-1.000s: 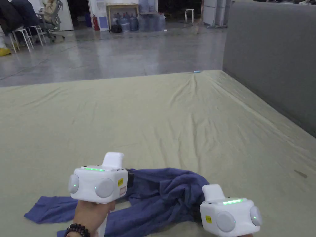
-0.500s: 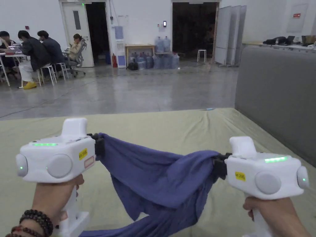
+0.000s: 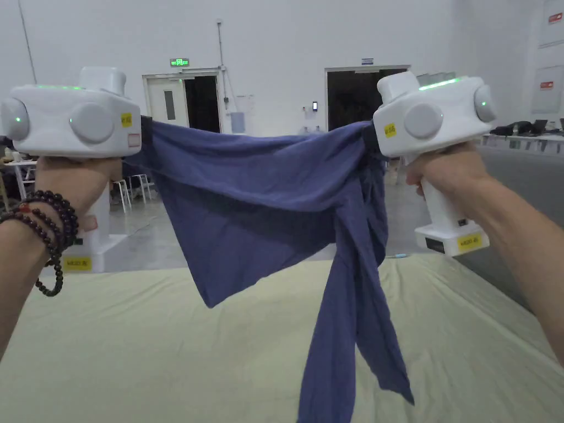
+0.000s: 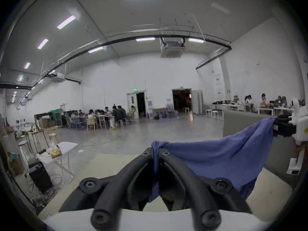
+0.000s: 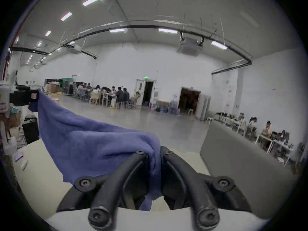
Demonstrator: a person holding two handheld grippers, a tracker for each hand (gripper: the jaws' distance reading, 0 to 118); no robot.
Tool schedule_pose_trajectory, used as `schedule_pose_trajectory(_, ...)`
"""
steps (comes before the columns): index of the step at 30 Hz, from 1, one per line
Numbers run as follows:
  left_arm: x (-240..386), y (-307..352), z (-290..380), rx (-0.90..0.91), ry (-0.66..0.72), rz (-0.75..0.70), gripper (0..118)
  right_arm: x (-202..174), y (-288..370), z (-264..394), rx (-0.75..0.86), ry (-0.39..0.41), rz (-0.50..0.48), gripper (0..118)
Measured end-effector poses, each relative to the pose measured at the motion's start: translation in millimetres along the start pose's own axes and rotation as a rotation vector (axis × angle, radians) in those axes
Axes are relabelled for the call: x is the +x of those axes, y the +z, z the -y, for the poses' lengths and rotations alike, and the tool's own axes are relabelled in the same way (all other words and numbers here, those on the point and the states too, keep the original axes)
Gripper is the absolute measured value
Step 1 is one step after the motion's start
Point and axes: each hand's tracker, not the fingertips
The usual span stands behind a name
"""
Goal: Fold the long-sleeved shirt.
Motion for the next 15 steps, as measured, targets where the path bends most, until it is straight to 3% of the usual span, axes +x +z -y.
schedule_pose_trajectory(6,3,-9,10,0.003,0.027,0.013,0,15,-12,16,-0.048,-0.031,0.012,9)
schedule_pose_trajectory(15,39,-44,208,-0.246,0.052,0.048,0,-10,-61,212,-0.33,-0.22,-0.044,9)
